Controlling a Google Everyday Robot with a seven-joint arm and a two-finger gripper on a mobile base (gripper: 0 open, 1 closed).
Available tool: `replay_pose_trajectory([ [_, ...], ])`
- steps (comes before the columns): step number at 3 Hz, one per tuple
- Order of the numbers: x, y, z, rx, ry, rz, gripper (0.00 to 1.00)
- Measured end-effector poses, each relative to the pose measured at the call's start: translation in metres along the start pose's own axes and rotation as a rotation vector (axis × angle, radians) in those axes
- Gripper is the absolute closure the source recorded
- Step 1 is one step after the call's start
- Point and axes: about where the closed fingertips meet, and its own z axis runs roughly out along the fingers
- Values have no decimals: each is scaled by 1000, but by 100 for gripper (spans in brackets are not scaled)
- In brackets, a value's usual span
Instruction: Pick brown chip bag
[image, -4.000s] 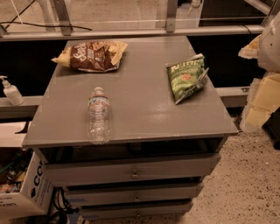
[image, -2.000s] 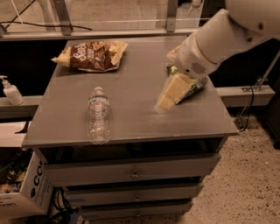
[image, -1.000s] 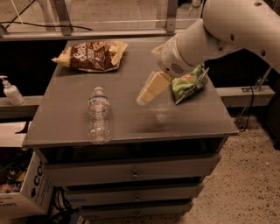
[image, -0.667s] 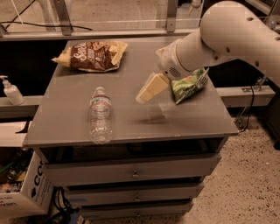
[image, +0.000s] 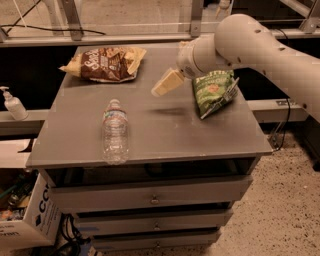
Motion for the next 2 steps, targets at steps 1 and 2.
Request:
replay_pose_trajectory([
  [1, -13, -27, 33, 14, -62, 49, 0],
  [2, -30, -39, 63, 5, -142, 118, 0],
])
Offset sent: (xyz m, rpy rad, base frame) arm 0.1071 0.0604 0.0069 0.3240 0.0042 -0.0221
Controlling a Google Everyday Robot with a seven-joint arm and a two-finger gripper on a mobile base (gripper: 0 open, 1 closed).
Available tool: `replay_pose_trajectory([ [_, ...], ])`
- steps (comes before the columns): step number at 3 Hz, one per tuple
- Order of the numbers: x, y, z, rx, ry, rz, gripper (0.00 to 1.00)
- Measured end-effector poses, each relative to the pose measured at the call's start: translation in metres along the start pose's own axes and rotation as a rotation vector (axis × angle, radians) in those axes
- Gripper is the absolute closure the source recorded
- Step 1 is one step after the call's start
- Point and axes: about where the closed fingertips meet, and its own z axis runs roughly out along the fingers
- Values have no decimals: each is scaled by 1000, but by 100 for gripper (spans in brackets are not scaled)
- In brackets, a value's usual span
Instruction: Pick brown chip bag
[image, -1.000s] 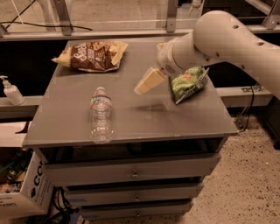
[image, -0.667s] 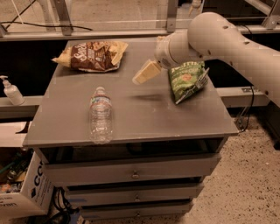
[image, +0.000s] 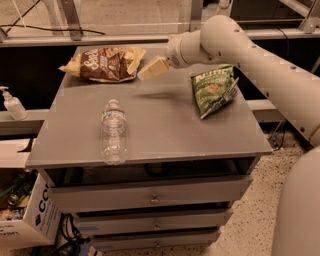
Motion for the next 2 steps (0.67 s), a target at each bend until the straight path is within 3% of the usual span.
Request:
replay_pose_trajectory([
  [2, -32, 14, 67, -90, -106, 92, 0],
])
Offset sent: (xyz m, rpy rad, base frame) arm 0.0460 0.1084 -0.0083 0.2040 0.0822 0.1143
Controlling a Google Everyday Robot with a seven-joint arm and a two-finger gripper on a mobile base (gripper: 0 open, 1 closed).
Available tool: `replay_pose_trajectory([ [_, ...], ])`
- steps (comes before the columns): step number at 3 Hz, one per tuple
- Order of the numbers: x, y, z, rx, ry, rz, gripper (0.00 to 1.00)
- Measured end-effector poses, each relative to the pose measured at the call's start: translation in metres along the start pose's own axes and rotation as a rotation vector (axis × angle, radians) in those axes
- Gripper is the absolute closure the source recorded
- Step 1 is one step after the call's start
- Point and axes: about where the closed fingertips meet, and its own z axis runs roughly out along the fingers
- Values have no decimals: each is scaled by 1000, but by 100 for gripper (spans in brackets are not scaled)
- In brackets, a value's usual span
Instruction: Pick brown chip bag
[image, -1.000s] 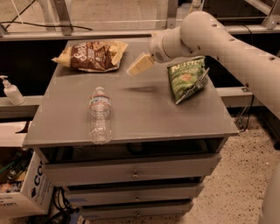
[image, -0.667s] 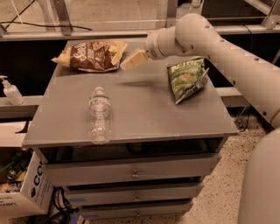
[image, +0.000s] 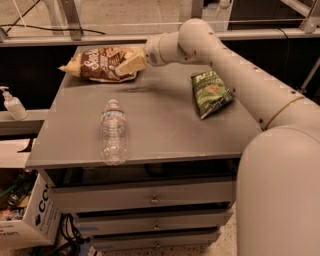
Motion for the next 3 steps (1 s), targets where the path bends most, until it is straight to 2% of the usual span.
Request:
replay_pose_trajectory([
  [1, 6, 14, 29, -47, 9, 32, 0],
  [2, 12, 23, 42, -64, 14, 44, 18],
  [3, 18, 28, 46, -66, 17, 55, 42],
])
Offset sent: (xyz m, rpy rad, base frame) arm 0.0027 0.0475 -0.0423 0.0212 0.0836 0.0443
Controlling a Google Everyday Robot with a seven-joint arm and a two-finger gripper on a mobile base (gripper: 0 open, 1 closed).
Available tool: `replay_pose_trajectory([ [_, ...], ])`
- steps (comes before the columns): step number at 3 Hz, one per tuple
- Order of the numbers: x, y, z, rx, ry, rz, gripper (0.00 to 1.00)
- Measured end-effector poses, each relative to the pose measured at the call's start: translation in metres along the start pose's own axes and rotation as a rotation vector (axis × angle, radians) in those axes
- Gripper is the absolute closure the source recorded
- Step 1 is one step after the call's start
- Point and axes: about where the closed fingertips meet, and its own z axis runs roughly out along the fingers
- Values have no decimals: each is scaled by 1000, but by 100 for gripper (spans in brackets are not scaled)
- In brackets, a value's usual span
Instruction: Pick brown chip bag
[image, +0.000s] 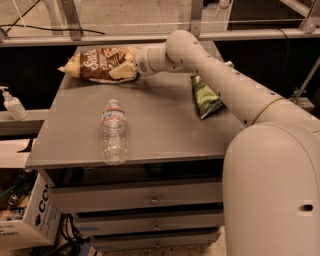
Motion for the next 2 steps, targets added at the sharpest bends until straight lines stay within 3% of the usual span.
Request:
replay_pose_trajectory([
  [2, -8, -2, -8, 19, -29, -7, 88],
])
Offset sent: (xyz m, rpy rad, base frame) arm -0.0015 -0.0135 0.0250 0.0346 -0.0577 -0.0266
